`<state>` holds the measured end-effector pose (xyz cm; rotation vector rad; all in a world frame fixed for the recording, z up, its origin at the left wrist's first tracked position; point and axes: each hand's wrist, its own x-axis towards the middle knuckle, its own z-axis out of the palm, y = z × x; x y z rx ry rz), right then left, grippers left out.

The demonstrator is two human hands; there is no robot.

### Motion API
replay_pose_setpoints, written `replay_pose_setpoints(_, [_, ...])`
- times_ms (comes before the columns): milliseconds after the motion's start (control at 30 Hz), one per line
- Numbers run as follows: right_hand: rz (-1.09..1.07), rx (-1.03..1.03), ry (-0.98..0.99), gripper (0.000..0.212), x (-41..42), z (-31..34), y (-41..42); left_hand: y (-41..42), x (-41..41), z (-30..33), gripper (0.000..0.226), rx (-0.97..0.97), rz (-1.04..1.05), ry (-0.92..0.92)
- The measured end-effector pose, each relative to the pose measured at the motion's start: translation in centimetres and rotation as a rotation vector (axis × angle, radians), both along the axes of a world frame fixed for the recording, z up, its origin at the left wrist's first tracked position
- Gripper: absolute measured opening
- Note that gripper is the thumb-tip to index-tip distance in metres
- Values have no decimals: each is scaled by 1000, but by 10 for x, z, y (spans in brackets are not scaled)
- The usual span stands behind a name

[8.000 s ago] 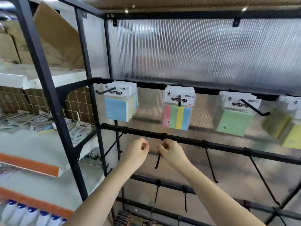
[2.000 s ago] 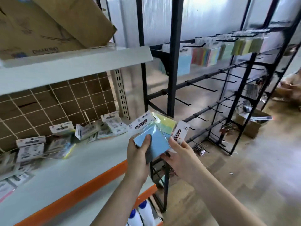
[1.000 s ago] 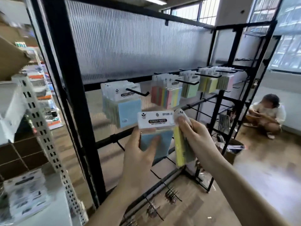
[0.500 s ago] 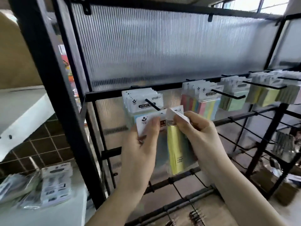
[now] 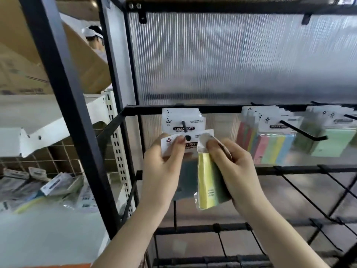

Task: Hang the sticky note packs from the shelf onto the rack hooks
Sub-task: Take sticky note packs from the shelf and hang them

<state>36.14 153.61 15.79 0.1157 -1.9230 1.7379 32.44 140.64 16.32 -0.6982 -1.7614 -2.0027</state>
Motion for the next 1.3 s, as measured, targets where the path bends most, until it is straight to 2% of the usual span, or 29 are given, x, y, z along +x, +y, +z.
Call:
replay_pose_setpoints(100, [-16, 29, 9, 15, -12, -3, 6, 4, -8, -5, 39, 9, 149, 9])
replay_pose_setpoints(167, [-41, 25, -19, 23, -22, -5, 11, 6, -14, -8, 42, -8, 288, 0])
replay_pose_setpoints(333, [-74, 83, -74, 38, -39, -7, 15, 8, -28, -17, 31, -56, 468, 5])
replay_pose_setpoints(633, [-83, 98, -106, 38, -43, -9, 20, 20, -25, -18, 14, -133, 609, 52])
replay_pose_setpoints(733, [-73, 122, -92, 34, -33, -10, 30, 27, -7, -21, 10, -90, 597, 98])
replay_pose_setpoints(867, [-71, 187, -40, 20, -11, -12, 49, 47, 25, -20, 4, -83, 505, 144])
replay_pose_setpoints(1000, [-108, 266, 49, 14, 17, -13, 68, 74, 44, -11, 30, -61, 265, 30])
replay_pose_setpoints(1100, [-106, 309, 107, 11, 36, -11, 83, 94, 56, -3, 30, -95, 137, 22])
replay_pose_setpoints(1233, [-154, 354, 193, 21, 58, -4, 103, 119, 67, 7, 19, -72, 74, 22])
replay_pose_setpoints(1300, [-196, 351, 234, 21, 66, 1, 114, 131, 69, 11, 22, -51, 45, 52])
